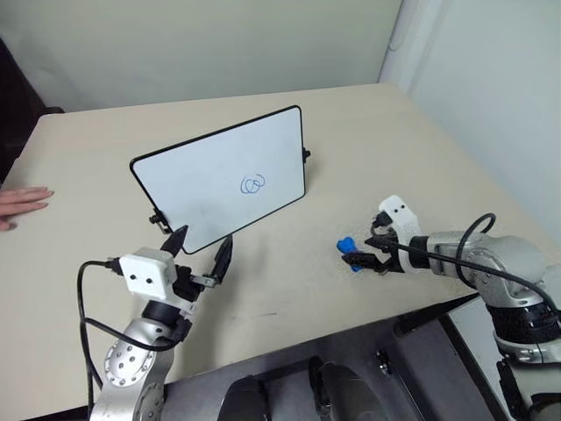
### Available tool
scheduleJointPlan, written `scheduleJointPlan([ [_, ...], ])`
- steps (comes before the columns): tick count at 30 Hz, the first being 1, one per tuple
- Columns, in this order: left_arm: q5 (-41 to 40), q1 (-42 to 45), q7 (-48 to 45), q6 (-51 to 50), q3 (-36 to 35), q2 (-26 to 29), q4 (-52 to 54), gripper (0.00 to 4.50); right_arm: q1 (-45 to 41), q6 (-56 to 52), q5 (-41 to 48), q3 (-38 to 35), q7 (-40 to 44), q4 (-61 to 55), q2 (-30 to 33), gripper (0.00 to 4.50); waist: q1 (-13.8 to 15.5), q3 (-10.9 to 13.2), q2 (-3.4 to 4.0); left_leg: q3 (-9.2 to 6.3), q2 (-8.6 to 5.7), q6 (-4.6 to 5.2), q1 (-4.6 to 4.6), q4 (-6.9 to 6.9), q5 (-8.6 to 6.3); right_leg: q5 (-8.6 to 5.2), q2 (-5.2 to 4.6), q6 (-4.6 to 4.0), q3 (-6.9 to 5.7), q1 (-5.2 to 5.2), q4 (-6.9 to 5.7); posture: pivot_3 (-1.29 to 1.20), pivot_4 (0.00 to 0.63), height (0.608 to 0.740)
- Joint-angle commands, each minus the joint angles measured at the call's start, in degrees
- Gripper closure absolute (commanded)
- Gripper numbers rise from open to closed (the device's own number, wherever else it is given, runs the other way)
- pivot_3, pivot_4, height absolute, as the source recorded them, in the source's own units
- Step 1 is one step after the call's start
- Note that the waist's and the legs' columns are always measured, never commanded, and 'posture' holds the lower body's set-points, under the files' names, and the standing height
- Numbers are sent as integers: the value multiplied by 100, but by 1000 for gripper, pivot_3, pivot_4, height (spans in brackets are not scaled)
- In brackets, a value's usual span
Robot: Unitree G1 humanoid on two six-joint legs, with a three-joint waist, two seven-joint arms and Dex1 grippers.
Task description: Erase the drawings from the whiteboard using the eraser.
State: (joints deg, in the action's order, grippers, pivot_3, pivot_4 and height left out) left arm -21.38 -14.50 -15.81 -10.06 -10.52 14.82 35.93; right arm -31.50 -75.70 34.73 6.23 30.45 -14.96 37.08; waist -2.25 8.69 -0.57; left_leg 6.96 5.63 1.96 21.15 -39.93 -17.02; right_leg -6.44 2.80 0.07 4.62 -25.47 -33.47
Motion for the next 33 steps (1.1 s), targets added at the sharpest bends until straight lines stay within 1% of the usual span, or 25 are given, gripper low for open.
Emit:
scheduleJointPlan([
  [1,-84,-51,37,-10,-12,-20,324,0,-250,24,-31,71,232,126,128,39,1,2,4,1,0,0,0,0,0,0,0,0,0,0,0,0,150,735],
  [14,-92,-196,119,4,-9,-60,448,0,-580,509,-470,812,647,501,165,39,4,5,10,0,1,1,-2,-1,0,1,0,-2,1,1,-1,0,150,735],
  [17,-86,-211,141,0,-2,-62,473,0,-612,648,-591,941,727,517,157,584,4,5,10,-1,2,1,-5,-1,0,2,0,-4,1,4,-2,0,150,735],
  [20,-87,-202,156,-10,-7,-58,481,0,-628,741,-697,1031,797,545,147,1577,4,5,10,0,2,1,-5,-2,0,2,0,-4,1,4,-2,0,150,735],
  [24,-93,-191,163,-12,-1,-62,475,0,-586,833,-849,1257,943,520,231,1577,5,5,10,-1,2,0,-6,-2,0,2,0,-4,2,6,-1,0,150,735],
  [26,-88,-188,163,-3,7,-65,470,0,-564,896,-917,1280,972,512,226,1906,4,5,10,-1,2,1,-13,-3,0,2,-1,-4,2,12,-1,0,150,735],
  [29,-87,-160,155,7,5,-62,440,0,-543,930,-962,1239,980,481,195,2712,5,5,10,-1,2,1,-15,-5,0,3,-1,-5,2,15,-1,0,150,735],
  [30,-88,-151,151,9,4,-59,431,0,-528,930,-961,1218,989,449,197,3140,5,5,10,-1,3,0,-15,-5,0,4,-1,-6,2,15,-2,0,150,735],
  [31,-88,-136,147,9,2,-56,417,0,-515,940,-960,1189,993,432,191,3366,6,5,10,-2,3,0,-15,-5,0,4,-1,-6,2,14,-2,0,150,735],
  [33,-92,-109,138,8,3,-51,395,0,-484,951,-918,1087,1006,372,182,4007,6,5,10,-2,3,0,-15,-4,0,3,-1,-6,2,14,-2,0,150,735],
])
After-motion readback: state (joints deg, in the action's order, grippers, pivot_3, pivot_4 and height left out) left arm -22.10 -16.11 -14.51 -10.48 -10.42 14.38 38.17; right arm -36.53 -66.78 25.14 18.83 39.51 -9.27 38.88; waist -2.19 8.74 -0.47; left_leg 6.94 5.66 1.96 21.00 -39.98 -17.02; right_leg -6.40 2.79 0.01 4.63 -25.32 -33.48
